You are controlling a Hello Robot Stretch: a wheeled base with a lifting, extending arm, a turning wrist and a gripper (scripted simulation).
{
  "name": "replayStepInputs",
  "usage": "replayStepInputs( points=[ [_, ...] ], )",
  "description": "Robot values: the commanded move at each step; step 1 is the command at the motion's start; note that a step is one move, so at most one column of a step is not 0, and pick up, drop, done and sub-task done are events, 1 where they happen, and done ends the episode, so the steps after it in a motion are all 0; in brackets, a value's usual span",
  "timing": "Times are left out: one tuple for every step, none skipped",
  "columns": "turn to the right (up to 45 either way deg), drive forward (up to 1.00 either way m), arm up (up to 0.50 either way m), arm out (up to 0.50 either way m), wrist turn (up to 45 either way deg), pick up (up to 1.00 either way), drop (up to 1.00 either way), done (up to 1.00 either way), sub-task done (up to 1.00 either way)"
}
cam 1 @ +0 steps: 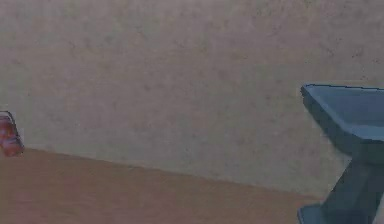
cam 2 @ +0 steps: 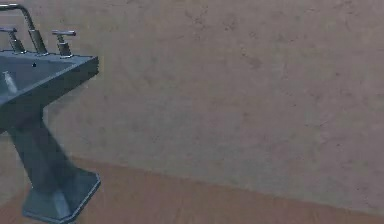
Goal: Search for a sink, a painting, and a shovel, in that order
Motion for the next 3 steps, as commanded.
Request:
replayStepInputs(
  points=[
    [-45.0, 0.00, 0.00, 0.00, 0.0, 0.00, 0.00, 0.00, 0.00],
    [-45.0, 0.00, 0.00, 0.00, 0.0, 0.00, 0.00, 0.00, 0.00],
    [-3.0, 0.00, 0.00, 0.00, 0.0, 0.00, 0.00, 0.00, 0.00]
  ],
)
